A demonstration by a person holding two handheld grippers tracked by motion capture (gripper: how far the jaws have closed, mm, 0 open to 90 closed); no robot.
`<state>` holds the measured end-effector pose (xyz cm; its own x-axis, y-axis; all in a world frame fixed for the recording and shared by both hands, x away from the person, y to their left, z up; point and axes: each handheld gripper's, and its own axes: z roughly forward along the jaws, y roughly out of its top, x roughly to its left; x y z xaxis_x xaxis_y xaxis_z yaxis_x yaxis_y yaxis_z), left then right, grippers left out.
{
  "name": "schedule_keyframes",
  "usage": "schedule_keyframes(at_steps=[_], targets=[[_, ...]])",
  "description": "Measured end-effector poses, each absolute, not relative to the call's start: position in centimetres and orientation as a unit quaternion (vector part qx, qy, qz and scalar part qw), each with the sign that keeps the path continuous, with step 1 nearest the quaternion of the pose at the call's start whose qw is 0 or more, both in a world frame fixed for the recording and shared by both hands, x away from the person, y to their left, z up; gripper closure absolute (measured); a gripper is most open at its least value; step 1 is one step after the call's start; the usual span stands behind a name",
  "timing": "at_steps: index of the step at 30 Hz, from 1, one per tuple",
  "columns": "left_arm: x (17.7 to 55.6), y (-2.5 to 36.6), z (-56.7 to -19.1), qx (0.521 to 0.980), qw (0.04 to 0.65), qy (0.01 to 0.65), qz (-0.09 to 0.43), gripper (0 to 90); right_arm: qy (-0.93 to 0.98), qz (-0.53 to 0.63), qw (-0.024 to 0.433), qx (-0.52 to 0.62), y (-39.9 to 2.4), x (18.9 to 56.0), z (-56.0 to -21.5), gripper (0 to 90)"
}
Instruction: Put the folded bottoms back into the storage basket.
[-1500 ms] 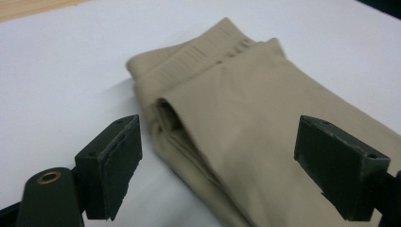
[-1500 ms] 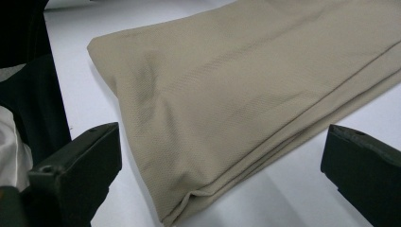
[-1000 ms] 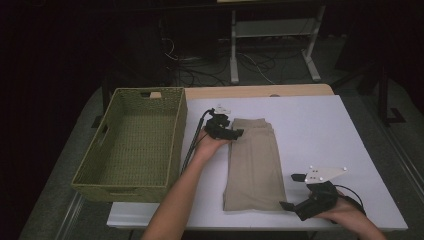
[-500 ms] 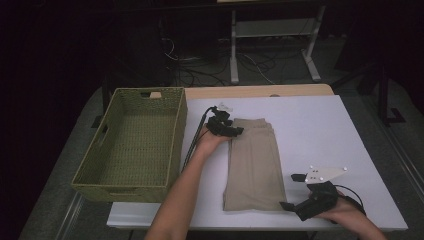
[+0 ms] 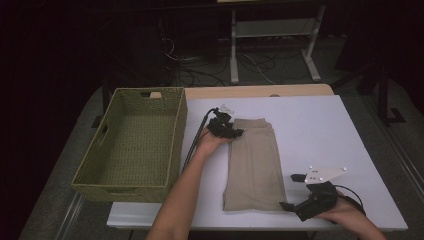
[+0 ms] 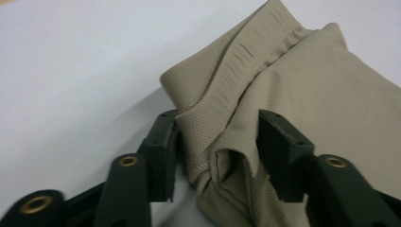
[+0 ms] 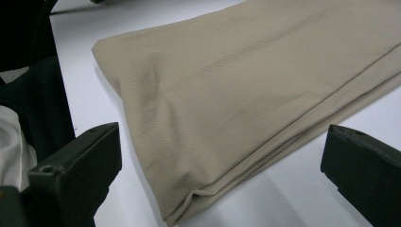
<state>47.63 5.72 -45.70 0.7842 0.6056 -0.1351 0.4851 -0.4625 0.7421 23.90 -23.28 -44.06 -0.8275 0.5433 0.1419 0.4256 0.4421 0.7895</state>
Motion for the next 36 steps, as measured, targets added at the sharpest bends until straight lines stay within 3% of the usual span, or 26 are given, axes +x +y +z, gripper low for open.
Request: schedule_keyframes(at_steps=[7,15,22,36], targets=[[47.6,5.6,-45.8,0.854,0.413,0.311,0.062,67.4,0.847,0.443,0.065,0.285,-23.2,23.9,-44.1,0.0],[47.7,5.8,-45.9,0.847,0.422,0.319,0.044,76.7,0.848,0.442,0.065,0.285,-23.2,23.9,-44.1,0.0],[47.8,6.0,-45.8,0.841,0.426,0.332,0.035,79.8,0.846,0.444,0.063,0.290,-23.3,23.7,-44.1,0.0],[47.3,6.0,-44.7,0.839,0.419,0.341,0.070,80.2,0.856,0.414,0.046,0.306,-22.8,22.1,-44.2,15.1]])
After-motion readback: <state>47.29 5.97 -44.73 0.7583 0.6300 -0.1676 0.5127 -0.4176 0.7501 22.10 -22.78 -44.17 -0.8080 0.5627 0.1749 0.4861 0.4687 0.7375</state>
